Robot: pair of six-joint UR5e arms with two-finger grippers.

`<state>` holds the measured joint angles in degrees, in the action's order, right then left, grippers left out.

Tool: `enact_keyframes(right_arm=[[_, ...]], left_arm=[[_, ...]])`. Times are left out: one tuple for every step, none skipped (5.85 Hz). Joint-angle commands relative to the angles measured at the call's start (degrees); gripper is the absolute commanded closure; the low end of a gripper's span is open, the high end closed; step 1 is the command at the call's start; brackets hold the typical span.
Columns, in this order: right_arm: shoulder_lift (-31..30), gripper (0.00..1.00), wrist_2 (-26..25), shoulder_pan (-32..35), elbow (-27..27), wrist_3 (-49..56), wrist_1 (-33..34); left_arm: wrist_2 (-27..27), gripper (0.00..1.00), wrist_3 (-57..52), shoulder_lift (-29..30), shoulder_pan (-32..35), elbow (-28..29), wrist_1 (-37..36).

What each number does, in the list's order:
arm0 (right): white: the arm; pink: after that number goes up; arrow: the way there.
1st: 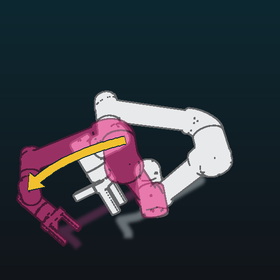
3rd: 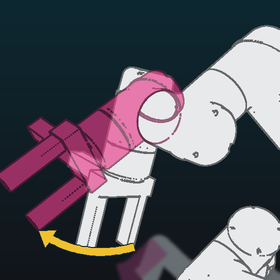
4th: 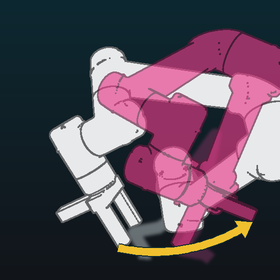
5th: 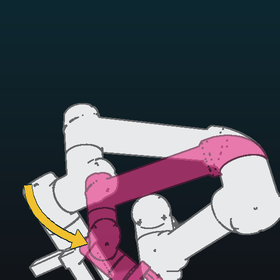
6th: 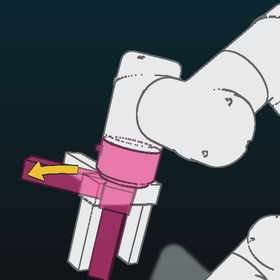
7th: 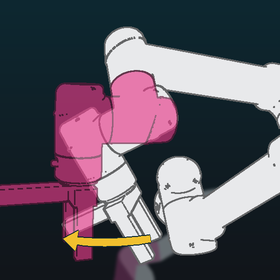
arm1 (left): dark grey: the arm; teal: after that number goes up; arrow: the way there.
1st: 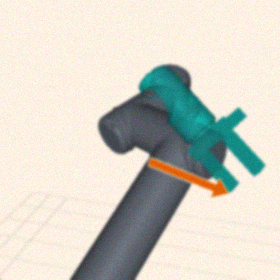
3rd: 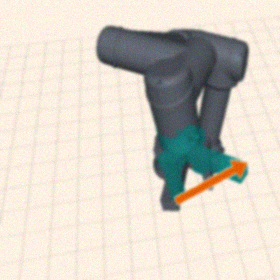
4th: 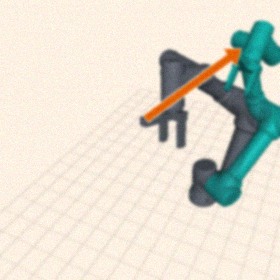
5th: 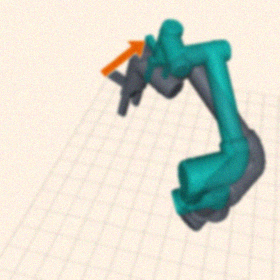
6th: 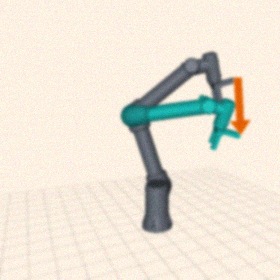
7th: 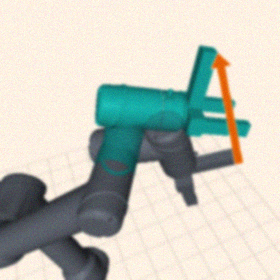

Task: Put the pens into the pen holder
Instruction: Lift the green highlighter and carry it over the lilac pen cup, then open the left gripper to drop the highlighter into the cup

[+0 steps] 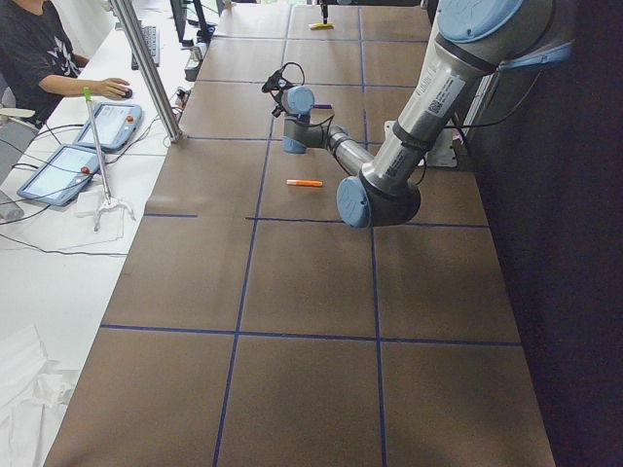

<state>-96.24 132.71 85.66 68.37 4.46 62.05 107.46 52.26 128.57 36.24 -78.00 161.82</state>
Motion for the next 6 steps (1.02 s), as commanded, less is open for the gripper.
enact_keyframes(right_arm=[[0.0,0.00,0.0,0.0,0.0,-0.1,0.0],[0.1,0.00,0.0,0.0,0.0,-0.1,0.0],[0.1,0.00,0.0,0.0,0.1,-0.1,0.0],[0.1,0.00,0.0,0.0,0.1,-0.1,0.0],[0.1,0.00,0.0,0.0,0.0,-0.1,0.0],[0.2,0.00,0.0,-0.1,0.1,0.0,-0.1]], left_arm=[[-0.1,1.00,-0.2,-0.4,-1.0,0.7,0.1],[-0.1,0.31,-0.2,-0.4,-1.0,0.6,0.1],[-0.1,0.00,-0.2,-0.5,-0.9,0.5,0.2],[-0.2,0.00,-0.1,-0.5,-0.9,0.2,0.1],[-0.1,0.00,1.0,-0.1,0.0,-0.1,-0.6],[1.1,0.00,3.4,-0.2,2.8,-2.0,-6.2]])
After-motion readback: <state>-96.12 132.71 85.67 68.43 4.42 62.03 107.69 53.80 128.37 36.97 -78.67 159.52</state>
